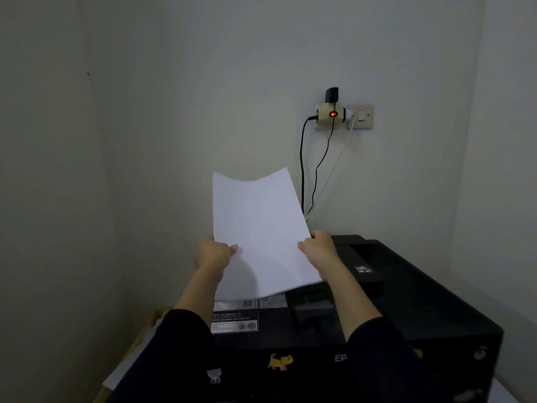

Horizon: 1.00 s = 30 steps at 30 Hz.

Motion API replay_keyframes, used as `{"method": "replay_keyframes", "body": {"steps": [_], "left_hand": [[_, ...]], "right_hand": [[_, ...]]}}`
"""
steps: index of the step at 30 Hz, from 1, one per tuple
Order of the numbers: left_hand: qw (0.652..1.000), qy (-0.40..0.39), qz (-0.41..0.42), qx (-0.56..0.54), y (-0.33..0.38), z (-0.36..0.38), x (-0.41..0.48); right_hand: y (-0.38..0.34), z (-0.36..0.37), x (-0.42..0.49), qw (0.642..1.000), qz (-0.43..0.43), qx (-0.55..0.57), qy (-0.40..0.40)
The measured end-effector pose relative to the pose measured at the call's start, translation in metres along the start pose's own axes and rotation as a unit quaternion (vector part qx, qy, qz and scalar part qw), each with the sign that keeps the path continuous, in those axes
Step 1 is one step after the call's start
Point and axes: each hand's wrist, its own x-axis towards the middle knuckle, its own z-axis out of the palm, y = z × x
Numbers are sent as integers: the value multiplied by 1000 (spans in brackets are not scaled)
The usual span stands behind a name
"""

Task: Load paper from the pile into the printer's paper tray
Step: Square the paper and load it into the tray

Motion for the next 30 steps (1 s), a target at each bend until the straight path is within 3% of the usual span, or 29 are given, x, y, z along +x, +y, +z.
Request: {"method": "replay_keyframes", "body": {"steps": [5,8,15,30], "left_hand": [[992,70,99,-28,7,-1,-15],[989,39,123,-71,-11,2,-22],[986,-7,121,-114,-32,7,-33],[989,112,94,-4,-5,13,-68]], "right_hand": [[-7,10,-5,999,-25,21,12],[3,15,-14,998,-36,38,26],[27,24,-23,997,-45,61,20],[6,-25,-55,995,-64,1,75]]}}
